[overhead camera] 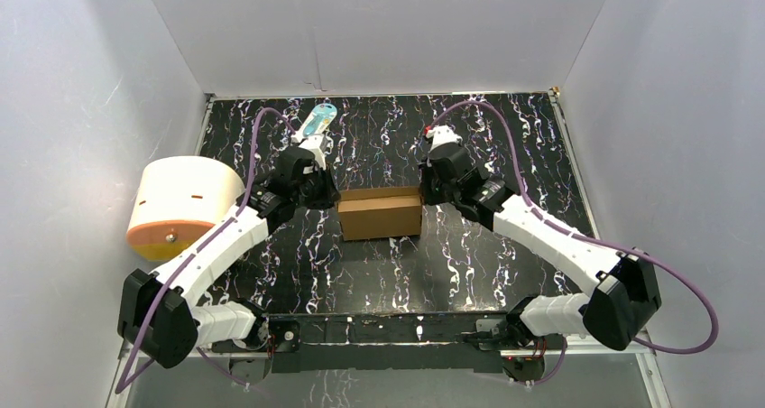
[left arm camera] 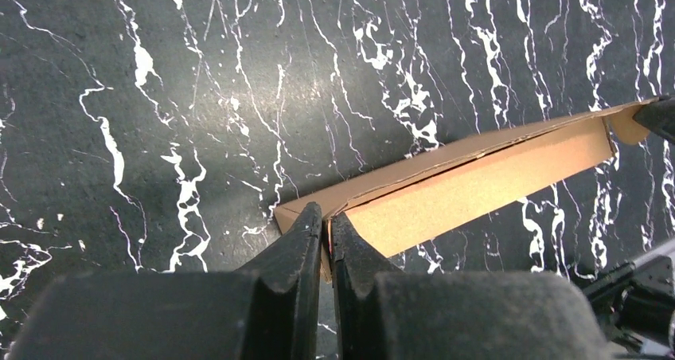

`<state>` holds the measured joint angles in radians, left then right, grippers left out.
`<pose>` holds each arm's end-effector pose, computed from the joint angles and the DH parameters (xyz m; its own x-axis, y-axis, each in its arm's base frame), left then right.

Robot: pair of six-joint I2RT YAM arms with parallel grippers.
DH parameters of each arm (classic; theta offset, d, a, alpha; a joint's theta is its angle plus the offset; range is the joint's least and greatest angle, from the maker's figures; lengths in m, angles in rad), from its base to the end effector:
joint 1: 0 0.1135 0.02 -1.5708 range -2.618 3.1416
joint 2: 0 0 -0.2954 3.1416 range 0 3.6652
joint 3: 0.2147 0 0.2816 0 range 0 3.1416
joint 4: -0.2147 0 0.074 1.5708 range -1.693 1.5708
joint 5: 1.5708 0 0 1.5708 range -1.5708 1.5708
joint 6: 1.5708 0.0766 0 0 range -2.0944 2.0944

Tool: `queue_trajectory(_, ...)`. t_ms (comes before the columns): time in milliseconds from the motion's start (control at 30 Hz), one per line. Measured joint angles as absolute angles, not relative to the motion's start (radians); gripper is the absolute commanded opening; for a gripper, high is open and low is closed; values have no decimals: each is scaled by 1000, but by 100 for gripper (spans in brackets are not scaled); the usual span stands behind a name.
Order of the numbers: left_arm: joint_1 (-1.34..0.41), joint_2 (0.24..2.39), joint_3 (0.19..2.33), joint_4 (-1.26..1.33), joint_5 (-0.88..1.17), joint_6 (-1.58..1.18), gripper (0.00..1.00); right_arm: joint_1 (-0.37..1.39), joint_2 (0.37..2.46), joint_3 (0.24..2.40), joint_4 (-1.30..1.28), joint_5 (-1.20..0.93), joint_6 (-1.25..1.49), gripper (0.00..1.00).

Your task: Fold the paper box

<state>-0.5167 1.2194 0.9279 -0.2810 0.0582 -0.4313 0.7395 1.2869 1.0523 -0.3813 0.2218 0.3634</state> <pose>0.2809 -0.1647 0.2877 -0.6518 -0.1096 -0.7504 0.2897 0.8784 -0.3800 0.2627 0.2168 0.3056 -0.5855 -0.0647 -0.8081 -0.3388 0.9251 0.1714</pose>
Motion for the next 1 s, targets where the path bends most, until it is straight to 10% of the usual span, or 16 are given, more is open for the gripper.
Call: queue_trajectory(1000,-655,1053,746,-54,-237,-464,3,905,1267,934,-179,620,529,7)
